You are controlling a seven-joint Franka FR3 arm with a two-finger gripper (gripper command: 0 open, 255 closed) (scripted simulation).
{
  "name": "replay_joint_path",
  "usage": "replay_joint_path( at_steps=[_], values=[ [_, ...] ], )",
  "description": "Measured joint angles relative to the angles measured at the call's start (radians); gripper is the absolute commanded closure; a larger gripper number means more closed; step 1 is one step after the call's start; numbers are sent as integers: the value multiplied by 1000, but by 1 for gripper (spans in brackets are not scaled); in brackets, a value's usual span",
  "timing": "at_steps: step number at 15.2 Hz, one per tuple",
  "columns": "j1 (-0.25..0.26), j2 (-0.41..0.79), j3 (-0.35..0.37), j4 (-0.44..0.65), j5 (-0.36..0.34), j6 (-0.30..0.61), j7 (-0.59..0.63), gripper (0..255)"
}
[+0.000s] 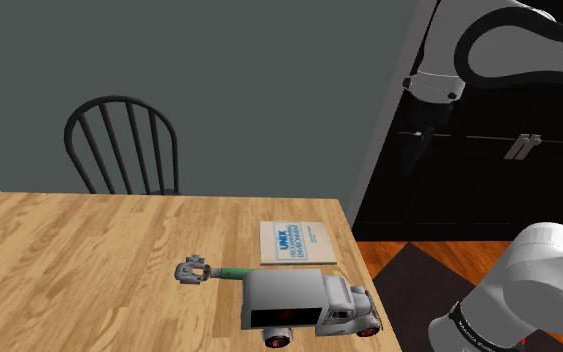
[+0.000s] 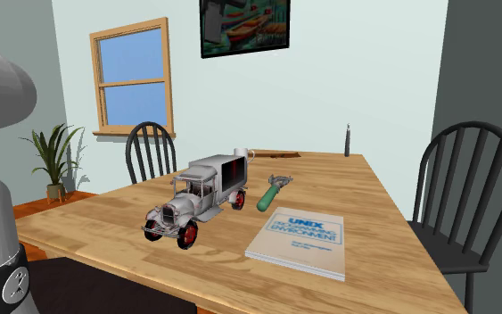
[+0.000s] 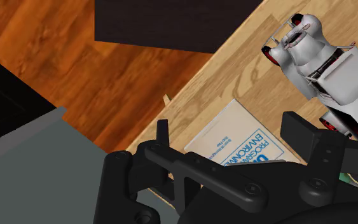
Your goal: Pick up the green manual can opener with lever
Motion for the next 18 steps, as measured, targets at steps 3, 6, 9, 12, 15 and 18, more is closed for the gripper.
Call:
replay_joint_path(
  at_steps=[3, 6, 9, 12, 15, 18],
  values=[
    [12, 28, 8, -1, 9, 33, -3, 0],
    [38, 85, 22, -32, 23, 133, -16, 0],
    [66, 145, 40, -51, 39, 224, -30, 0],
    [97, 220, 64, -63, 57, 324, -37, 0],
    [125, 308, 90, -49, 71, 414, -45, 0],
    [146, 401, 108, -33, 76, 505, -62, 0]
  ],
)
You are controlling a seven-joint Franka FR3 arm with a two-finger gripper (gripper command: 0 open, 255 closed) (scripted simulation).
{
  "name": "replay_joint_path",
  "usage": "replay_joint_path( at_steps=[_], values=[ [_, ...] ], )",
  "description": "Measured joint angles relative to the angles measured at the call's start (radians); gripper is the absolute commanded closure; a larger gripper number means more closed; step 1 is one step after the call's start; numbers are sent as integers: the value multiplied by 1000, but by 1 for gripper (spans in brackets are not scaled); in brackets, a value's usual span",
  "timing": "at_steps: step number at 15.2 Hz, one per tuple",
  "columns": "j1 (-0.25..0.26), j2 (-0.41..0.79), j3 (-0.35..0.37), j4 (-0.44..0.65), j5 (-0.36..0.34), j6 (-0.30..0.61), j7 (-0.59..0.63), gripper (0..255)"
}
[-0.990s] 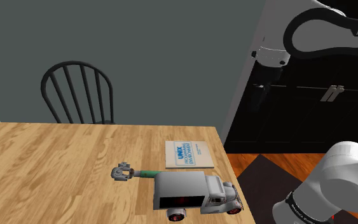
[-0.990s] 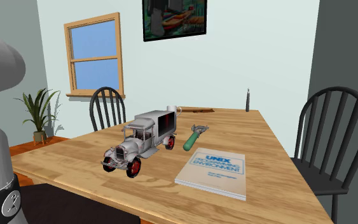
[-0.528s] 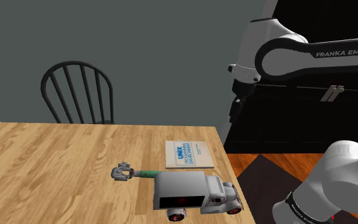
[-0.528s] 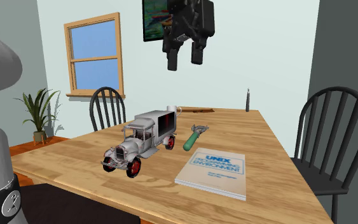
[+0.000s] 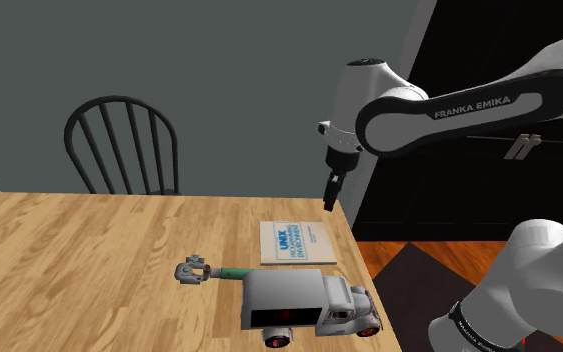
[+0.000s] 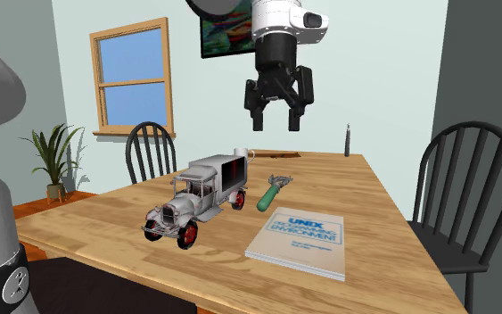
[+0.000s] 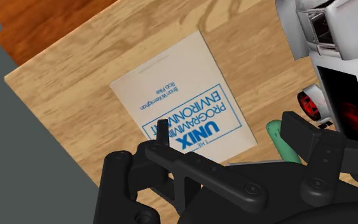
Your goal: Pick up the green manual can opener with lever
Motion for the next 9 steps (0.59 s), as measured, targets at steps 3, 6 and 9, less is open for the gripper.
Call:
replay_joint_path(
  at_steps=[3, 6, 9],
  values=[
    [23, 89, 24, 25, 3, 79, -11, 0],
    [42, 178, 45, 54, 0, 153, -24, 0],
    [64, 277, 72, 99, -11, 221, -23, 0]
  ],
)
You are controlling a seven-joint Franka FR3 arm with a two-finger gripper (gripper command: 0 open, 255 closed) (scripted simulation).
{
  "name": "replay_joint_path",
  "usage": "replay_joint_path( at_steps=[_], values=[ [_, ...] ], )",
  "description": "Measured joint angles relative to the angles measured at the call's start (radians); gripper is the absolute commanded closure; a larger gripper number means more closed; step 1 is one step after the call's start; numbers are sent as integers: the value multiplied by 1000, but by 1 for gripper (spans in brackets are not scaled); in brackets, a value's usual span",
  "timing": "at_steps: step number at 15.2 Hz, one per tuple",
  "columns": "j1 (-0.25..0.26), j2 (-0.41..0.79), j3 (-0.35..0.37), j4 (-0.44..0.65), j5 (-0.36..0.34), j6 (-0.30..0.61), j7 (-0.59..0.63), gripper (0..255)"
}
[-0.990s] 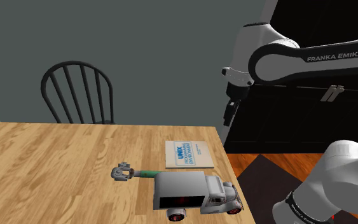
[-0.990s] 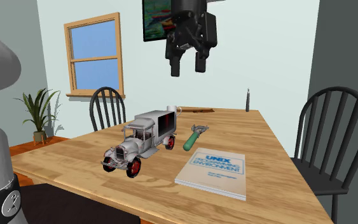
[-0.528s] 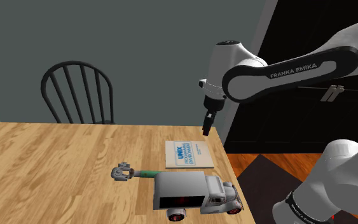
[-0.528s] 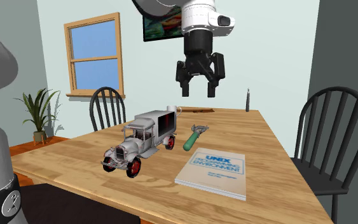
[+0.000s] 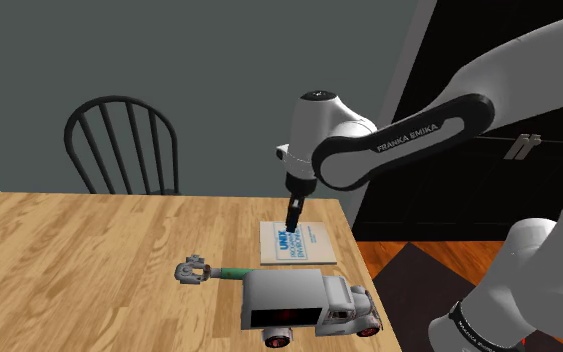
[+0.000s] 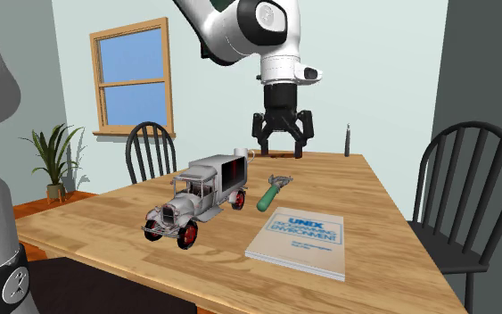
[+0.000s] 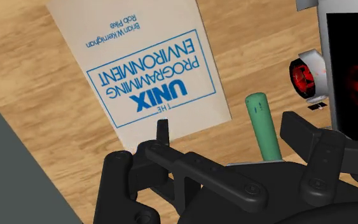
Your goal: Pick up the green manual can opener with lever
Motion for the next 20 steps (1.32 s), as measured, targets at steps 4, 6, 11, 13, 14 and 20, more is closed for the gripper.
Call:
replay_joint_path(
  at_steps=[4, 6, 11, 13, 14, 20],
  values=[
    [31, 121, 33, 51, -26, 87, 6, 0],
    [46, 188, 45, 100, -46, 113, 9, 0],
    [89, 346, 66, 207, -103, 182, 12, 0],
    [115, 413, 71, 263, -129, 200, 20, 0],
    [127, 443, 73, 284, -142, 212, 23, 0],
    [166, 551, 68, 350, -186, 261, 33, 0]
  ],
)
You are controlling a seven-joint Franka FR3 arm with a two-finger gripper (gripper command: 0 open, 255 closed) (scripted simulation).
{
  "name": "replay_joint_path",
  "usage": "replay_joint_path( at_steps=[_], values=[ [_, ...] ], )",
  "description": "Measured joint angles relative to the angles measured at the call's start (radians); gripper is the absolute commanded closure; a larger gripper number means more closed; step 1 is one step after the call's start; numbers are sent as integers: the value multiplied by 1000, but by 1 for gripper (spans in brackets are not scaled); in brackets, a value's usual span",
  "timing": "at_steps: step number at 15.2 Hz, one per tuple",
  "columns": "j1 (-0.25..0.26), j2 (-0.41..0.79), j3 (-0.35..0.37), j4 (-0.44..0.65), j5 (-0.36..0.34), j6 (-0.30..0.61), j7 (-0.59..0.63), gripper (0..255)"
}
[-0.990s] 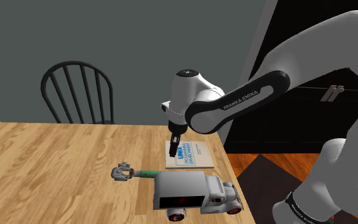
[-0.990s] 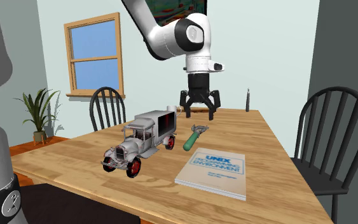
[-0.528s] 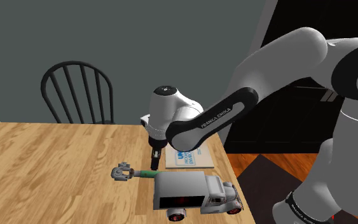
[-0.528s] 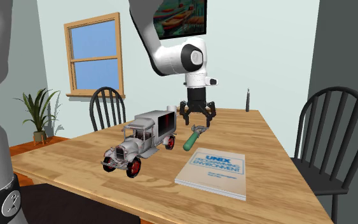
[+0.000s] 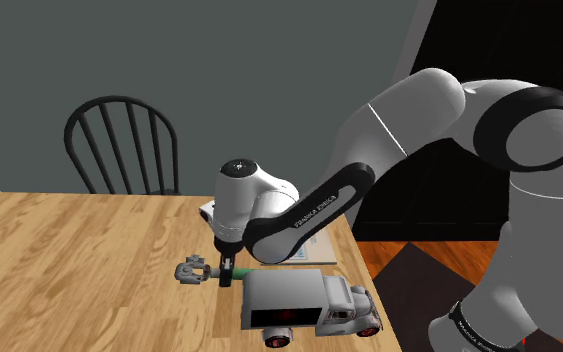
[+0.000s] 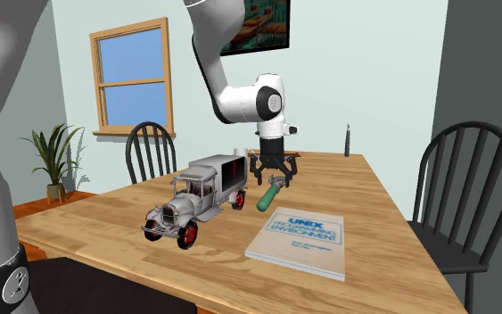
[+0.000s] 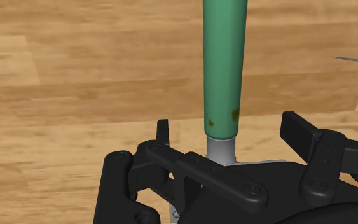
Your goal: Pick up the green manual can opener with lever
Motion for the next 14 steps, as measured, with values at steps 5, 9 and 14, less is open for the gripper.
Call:
replay_joint_path(
  at_steps=[5, 9, 14],
  values=[
    [12, 45, -13, 4, -18, 40, 14, 255],
    [12, 48, -14, 4, -19, 43, 14, 255],
    [12, 48, -14, 5, -19, 44, 14, 255]
  ],
)
